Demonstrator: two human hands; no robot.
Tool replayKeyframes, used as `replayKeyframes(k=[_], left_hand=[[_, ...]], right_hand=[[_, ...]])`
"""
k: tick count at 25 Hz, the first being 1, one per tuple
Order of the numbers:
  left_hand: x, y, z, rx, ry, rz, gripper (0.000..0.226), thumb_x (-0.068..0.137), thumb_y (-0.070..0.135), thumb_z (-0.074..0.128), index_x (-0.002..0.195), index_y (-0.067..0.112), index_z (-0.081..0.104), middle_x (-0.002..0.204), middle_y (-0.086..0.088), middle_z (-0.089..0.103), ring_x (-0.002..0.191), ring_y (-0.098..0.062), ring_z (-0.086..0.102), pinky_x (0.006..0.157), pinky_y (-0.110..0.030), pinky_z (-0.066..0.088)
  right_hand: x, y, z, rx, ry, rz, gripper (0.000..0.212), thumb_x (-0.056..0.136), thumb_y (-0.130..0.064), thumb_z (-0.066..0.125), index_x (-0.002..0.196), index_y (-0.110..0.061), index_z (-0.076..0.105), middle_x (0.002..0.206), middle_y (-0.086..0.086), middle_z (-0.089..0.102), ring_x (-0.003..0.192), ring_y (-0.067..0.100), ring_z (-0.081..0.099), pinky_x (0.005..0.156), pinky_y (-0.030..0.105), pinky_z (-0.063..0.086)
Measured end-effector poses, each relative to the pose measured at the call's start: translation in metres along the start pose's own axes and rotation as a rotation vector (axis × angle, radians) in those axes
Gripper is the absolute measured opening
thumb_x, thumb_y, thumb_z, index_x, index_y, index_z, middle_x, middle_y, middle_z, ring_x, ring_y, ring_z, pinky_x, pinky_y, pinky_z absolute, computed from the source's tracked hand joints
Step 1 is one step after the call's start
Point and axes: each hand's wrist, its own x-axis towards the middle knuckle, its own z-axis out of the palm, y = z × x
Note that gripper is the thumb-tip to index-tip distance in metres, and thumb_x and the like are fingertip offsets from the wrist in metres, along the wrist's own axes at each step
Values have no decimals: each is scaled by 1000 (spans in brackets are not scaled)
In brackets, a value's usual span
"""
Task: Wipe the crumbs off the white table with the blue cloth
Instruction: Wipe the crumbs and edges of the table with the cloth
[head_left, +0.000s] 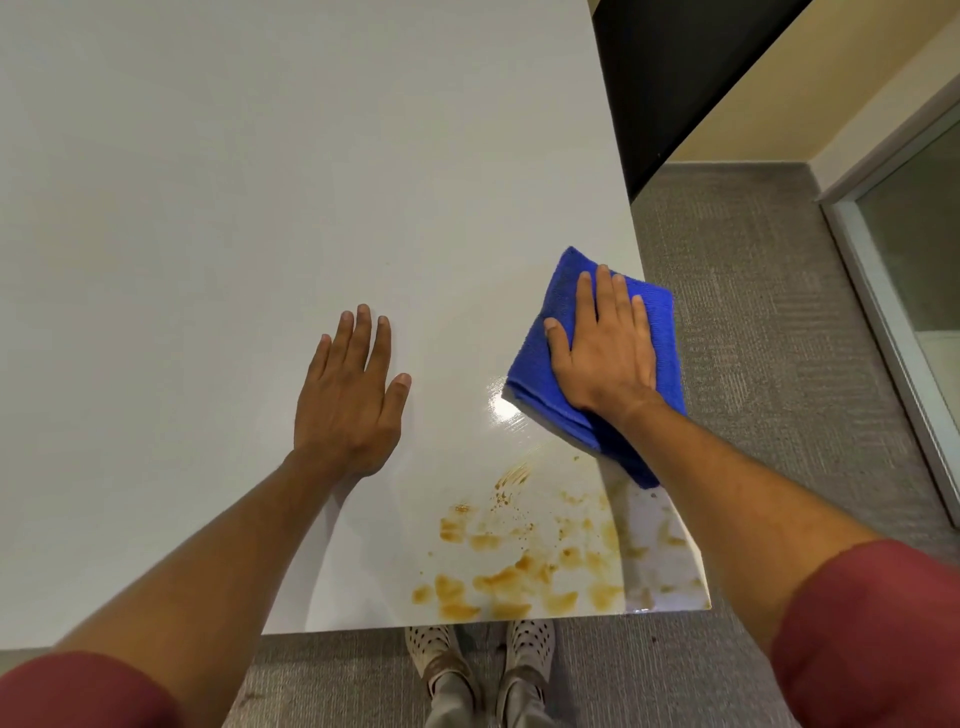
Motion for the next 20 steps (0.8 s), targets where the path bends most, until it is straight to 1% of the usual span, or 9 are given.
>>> replayKeyframes(k=[3,7,8,10,13,16,20], left_hand=[[-1,1,-1,1,4,-1,66,99,45,16,157,17,1,166,-6,-4,152,-19,-8,123,-41,2],[-2,2,-2,1,11,-7,66,99,44,19,157,16,3,166,-7,-2,152,-20,-6,123,-41,2],[-1,3,-2,5,15,-8,66,99,44,19,157,16,3,166,-7,-1,153,-20,-5,123,-41,3],[-1,4,-1,7,25,-10,66,99,44,21,157,16,5,166,-7,1,153,-21,-3,123,-41,4],[-1,4,-1,8,31,-10,67,98,44,21,157,16,6,166,-8,2,153,-22,-1,123,-40,4],[-1,3,-2,8,27,-14,67,98,45,19,157,16,6,166,-7,2,153,-21,-2,123,-40,3],[-5,4,-2,-10,6,-19,66,100,46,13,157,16,2,166,-4,-3,152,-19,-6,123,-37,-1]], right_hand=[[-1,15,-5,20,4,36,73,101,-51,23,156,-7,9,165,16,5,152,31,3,124,47,6],[-15,26,-9,167,-31,147,73,103,-48,27,156,-4,4,164,21,0,152,35,2,123,46,14],[-20,27,-8,178,-31,166,73,103,-49,27,156,-4,4,164,22,0,152,36,3,123,47,14],[-29,25,-5,117,-21,159,75,102,-51,26,156,-3,5,163,24,1,152,37,2,123,48,12],[-37,20,-3,-10,-16,102,78,100,-55,22,155,-2,8,163,24,4,151,38,2,123,49,10],[-51,12,-3,-50,-20,0,77,99,-56,20,156,-5,10,164,21,6,152,35,2,124,49,6],[-72,-14,3,-54,-101,-225,79,96,-59,13,157,-10,5,165,15,1,153,28,-3,124,46,2]])
